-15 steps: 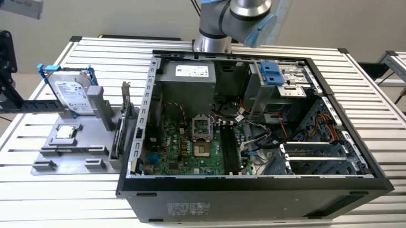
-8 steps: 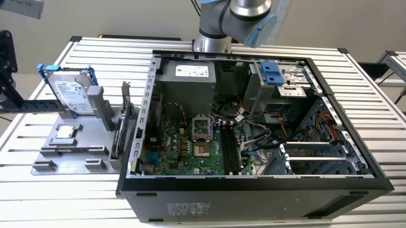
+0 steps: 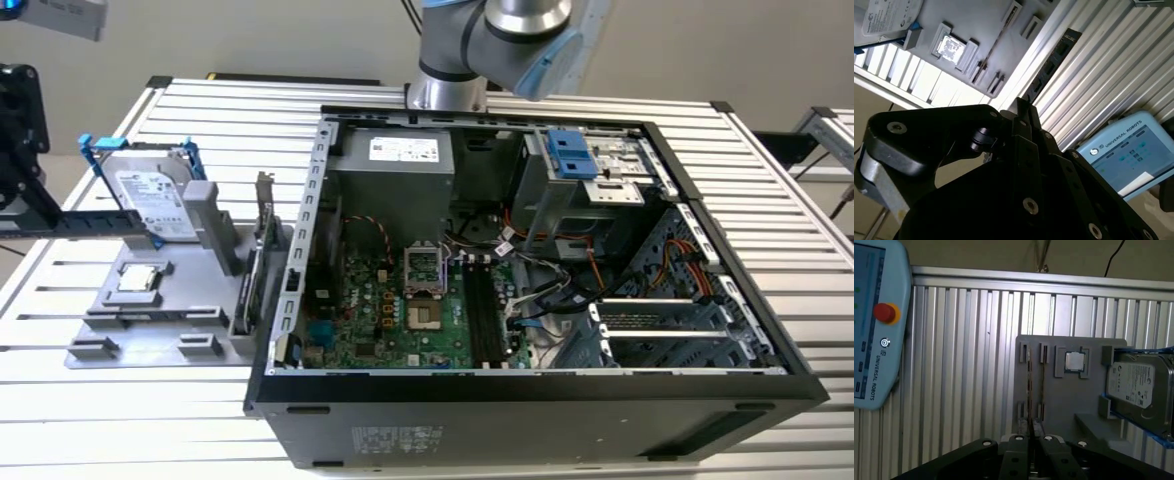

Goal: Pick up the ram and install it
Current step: 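Pick up the ram and move it above insertion slot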

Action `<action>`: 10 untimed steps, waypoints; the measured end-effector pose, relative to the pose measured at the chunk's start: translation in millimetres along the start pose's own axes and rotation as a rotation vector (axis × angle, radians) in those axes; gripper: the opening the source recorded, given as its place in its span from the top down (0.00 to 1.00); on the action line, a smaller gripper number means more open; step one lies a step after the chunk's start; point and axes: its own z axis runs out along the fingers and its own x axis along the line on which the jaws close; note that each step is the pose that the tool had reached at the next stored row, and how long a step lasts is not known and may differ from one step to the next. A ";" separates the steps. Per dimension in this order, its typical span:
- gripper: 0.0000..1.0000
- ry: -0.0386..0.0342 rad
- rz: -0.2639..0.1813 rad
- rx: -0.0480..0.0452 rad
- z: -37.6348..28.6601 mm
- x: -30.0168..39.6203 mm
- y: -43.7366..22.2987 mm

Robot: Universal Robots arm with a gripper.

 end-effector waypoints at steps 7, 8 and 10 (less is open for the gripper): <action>1.00 -0.0001 0.000 -0.0017 -0.1 0.4 -8.0; 1.00 -0.0002 0.000 -0.0025 0.0 0.4 -9.2; 1.00 -0.0002 0.000 -0.0044 -0.1 0.6 -11.6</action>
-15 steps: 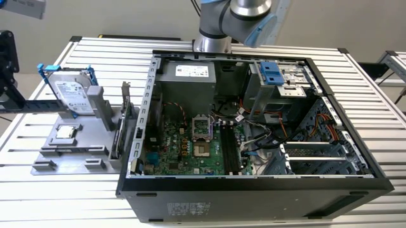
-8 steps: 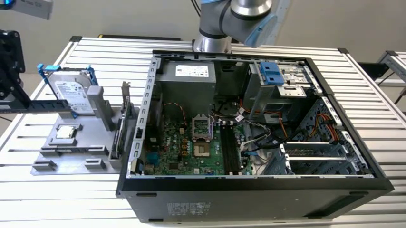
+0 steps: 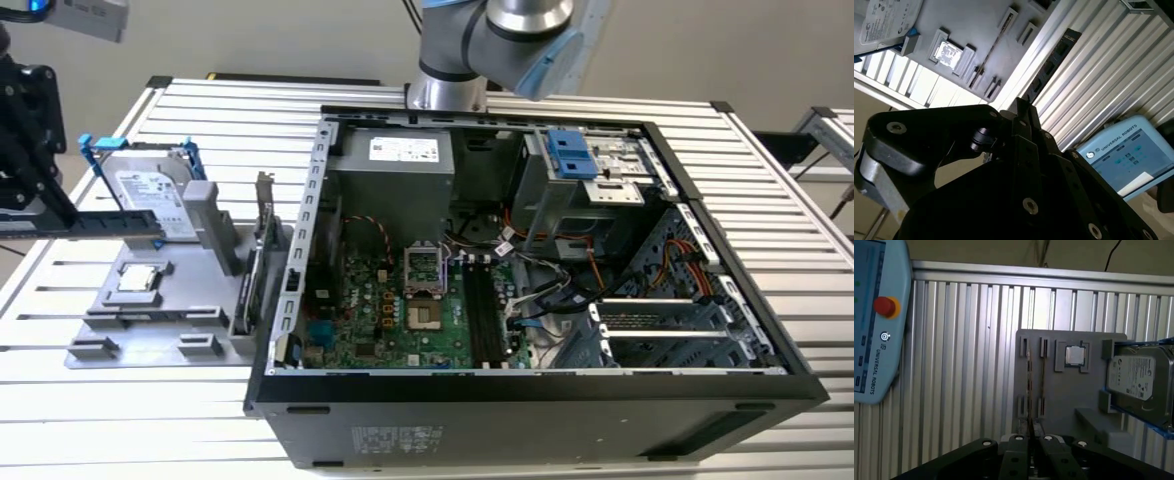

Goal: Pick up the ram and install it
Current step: 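Pick up the ram and move it above insertion slot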

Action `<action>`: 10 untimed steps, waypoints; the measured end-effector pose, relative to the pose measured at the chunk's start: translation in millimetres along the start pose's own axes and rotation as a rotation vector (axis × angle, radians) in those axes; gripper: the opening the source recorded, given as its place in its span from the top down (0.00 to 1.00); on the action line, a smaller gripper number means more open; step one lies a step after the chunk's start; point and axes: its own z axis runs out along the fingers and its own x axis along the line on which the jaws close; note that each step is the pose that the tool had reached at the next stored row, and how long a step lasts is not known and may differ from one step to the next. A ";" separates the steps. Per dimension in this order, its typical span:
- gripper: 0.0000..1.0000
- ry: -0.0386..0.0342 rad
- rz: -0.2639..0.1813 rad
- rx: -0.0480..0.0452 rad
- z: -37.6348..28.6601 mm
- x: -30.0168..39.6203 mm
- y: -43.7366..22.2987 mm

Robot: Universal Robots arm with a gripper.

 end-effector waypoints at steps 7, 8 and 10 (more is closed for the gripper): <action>1.00 -0.0002 0.000 -0.0049 -0.3 0.4 -8.4; 1.00 -0.0003 0.000 -0.0059 -0.4 0.5 -9.8; 1.00 -0.0004 0.000 -0.0080 -0.7 0.6 -12.5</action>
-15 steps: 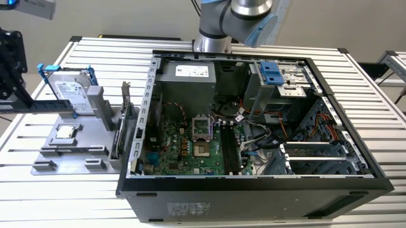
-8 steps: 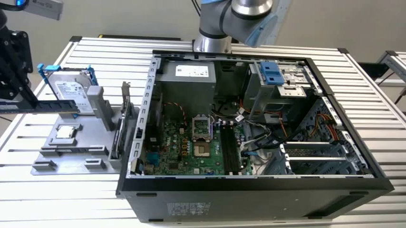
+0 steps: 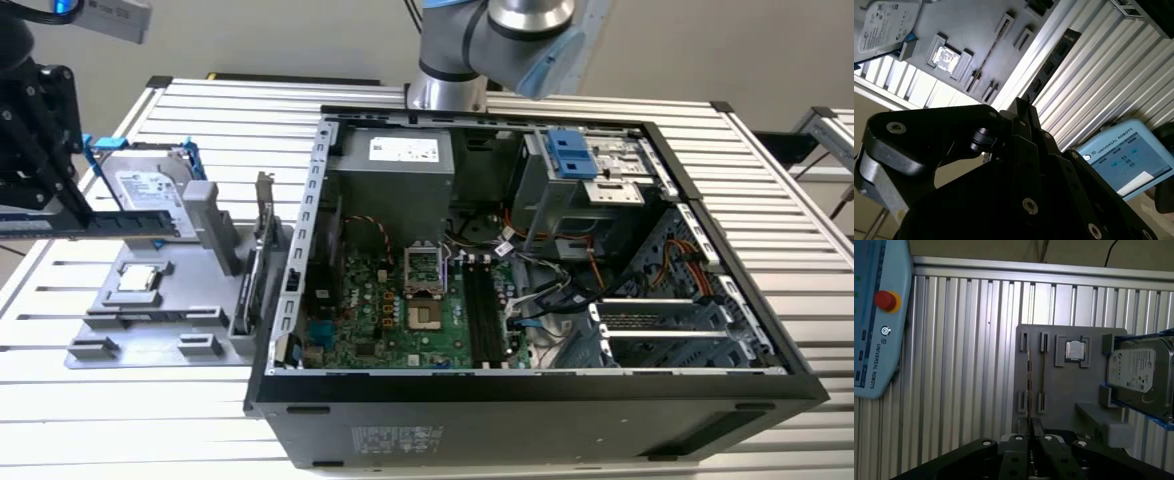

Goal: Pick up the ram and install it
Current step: 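Pick up the ram and move it above insertion slot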

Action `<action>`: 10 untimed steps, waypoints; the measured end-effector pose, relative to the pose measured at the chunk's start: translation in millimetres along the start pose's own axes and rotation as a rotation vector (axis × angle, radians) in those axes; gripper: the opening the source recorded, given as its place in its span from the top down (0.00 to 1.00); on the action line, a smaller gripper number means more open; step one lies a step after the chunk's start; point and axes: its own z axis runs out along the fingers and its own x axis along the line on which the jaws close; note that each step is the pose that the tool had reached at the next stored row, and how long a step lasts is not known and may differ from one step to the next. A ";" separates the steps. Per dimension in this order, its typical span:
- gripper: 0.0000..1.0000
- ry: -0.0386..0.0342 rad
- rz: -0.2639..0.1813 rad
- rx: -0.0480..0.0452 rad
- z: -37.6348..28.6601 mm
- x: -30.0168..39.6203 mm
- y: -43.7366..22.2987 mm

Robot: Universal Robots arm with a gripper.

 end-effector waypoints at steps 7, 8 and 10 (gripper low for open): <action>1.00 -0.0003 0.003 -0.0065 -1.0 0.4 -8.6; 1.00 -0.0004 0.003 -0.0073 -1.1 0.5 -10.1; 1.00 -0.0005 0.003 -0.0088 -1.4 0.7 -13.2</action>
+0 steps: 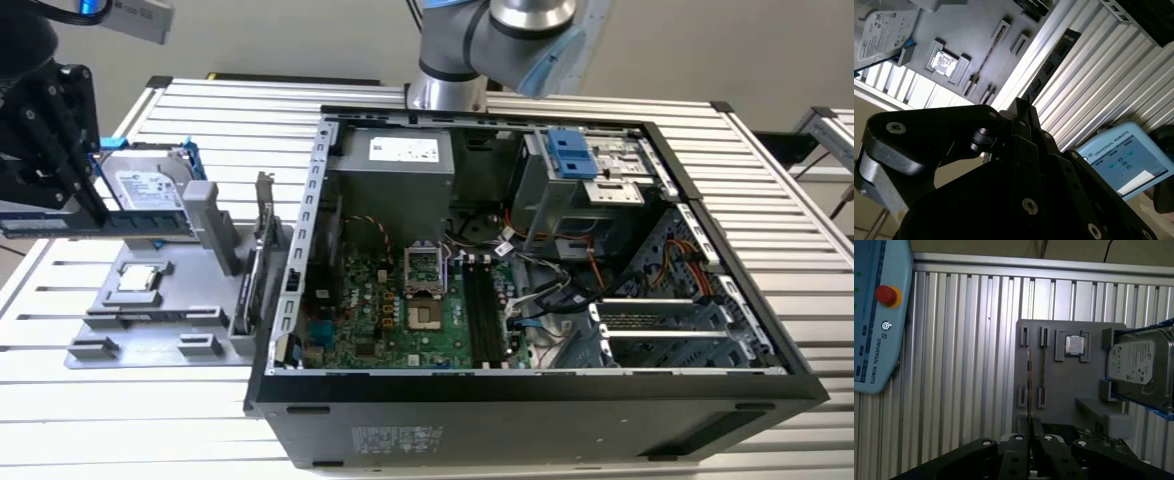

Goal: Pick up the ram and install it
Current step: 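Pick up the ram and move it above insertion slot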

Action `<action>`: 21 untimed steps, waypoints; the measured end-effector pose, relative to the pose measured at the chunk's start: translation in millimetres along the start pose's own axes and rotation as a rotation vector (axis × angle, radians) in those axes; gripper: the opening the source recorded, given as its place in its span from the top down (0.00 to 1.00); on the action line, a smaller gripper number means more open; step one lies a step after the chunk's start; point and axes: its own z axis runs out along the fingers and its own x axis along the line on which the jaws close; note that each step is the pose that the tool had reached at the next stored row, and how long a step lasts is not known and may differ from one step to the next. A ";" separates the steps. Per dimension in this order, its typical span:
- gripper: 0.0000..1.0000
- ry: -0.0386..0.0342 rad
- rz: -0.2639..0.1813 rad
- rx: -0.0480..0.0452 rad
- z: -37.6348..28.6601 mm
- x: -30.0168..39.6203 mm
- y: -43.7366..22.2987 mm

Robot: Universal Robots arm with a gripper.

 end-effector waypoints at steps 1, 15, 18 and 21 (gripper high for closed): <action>1.00 0.0000 0.000 -0.0007 -0.1 0.1 -1.6; 1.00 -0.0001 0.000 -0.0020 -0.4 0.6 -13.6; 1.00 -0.0001 0.000 -0.0020 -0.5 0.7 -15.9; 1.00 -0.0001 0.000 -0.0020 -0.5 0.9 -18.2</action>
